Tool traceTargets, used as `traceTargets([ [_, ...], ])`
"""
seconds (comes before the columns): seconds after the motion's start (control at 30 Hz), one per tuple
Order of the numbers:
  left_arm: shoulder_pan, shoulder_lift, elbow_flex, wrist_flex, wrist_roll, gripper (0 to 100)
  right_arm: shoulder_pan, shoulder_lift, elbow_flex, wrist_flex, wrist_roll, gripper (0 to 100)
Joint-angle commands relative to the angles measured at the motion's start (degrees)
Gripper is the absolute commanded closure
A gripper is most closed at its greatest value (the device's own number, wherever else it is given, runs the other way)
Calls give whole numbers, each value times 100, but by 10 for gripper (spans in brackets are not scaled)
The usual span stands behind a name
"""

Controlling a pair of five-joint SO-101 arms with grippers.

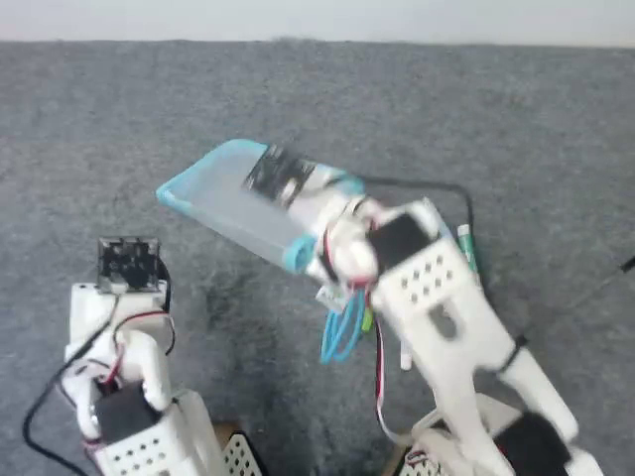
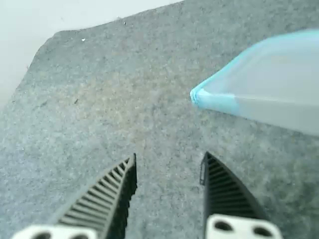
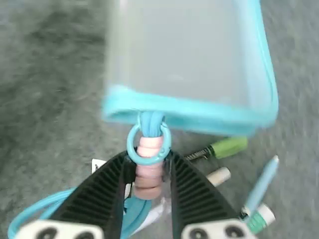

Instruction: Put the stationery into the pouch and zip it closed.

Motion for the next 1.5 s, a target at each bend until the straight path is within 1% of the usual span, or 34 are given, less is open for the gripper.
traceTargets([
  [0.0,62,1793,-1402,211,88,790,-295,-813,141,-207,79,993],
  [0.07,132,2488,-1991,440,237,788,-295,-787,167,-171,70,993],
  [0.17,589,2787,-2448,703,440,787,-295,-576,413,-382,53,993],
  [0.2,818,2787,-2492,756,545,786,-295,-532,545,-567,26,993],
  [0.27,1275,2787,-2484,774,853,782,-286,-505,905,-1182,-299,993],
  [0.37,1873,2760,-2229,624,1204,739,-215,-690,1495,-2035,-607,993],
  [0.47,2233,2338,-1763,316,1284,727,-66,-1086,2022,-2475,-651,993],
  [0.6,2558,1116,-1015,264,1275,727,66,-1499,2435,-2949,-941,993],
  [0.7,2664,422,-523,264,1055,727,48,-1516,2418,-2879,-985,993],
  [0.8,2752,334,-400,264,879,725,48,-1508,2400,-2853,-985,993],
  [0.93,3349,378,-418,325,870,724,75,-1499,2330,-2826,-1187,993],
  [1.03,3754,387,-400,316,870,709,92,-1262,2013,-2519,-1292,993],
  [1.2,3780,396,-365,290,888,705,66,-778,1582,-2369,-1556,993],
  [1.33,3719,396,13,-88,862,705,57,-743,1512,-2167,-1635,993],
  [1.47,3059,396,207,-369,642,705,92,-752,1275,-1692,-1653,993],
])
